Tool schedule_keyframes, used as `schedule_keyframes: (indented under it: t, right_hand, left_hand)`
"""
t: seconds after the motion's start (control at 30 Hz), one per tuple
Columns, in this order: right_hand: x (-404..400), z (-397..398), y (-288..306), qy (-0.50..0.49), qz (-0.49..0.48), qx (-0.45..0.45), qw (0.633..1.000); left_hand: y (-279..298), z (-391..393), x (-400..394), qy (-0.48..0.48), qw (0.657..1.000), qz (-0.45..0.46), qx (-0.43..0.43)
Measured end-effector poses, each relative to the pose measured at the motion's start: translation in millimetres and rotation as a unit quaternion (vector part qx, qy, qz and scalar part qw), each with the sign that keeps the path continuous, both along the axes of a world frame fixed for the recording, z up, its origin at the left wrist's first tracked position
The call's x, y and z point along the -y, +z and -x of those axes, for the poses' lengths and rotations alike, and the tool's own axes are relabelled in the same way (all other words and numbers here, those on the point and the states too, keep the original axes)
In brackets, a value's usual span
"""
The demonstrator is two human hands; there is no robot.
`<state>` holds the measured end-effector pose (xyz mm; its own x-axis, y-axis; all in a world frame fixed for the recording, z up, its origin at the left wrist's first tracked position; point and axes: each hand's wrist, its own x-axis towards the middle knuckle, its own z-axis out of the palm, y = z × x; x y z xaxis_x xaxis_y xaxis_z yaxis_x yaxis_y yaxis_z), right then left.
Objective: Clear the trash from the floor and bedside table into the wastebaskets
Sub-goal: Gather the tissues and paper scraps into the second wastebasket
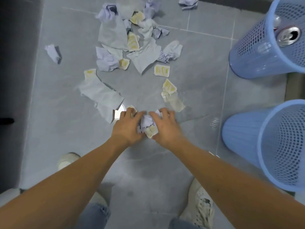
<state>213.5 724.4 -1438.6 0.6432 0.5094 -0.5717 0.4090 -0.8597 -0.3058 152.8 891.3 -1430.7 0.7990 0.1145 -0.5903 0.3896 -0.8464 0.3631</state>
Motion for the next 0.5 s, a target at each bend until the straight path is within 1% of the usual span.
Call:
schedule_keyframes:
  t: [0.1, 0.2, 0.3, 0.4, 0.5]
  right_hand:
    - [2.4, 1.8, -21.0, -0.003, 0.013, 0.024, 1.0]
    - [4.8, 3.9, -30.8, -0.024, -0.004, 0.042, 0.999]
    - [6.2, 6.8, -35.0, -0.041, -0.033, 0.024, 0.998]
    - [8.2, 6.9, -36.1, -0.068, -0.062, 0.009, 0.996]
    - [7.1, 5.2, -32.7, -0.09, -0.086, 0.016, 0.992]
  left_hand:
    - [-23.4, 4.2, 3.7, -0.037, 0.998, -0.031, 0.038]
    - [-36.4, 7.3, 9.4, -0.063, 0.994, -0.054, 0.065]
    - [-41.0, 8.6, 10.6, -0.034, 0.997, -0.03, 0.059]
    - [-39.6, 5.3, 10.0, 0.023, 0.998, 0.003, 0.054]
    - [-36.9, 5.1, 9.4, 0.062, 0.995, 0.021, 0.074]
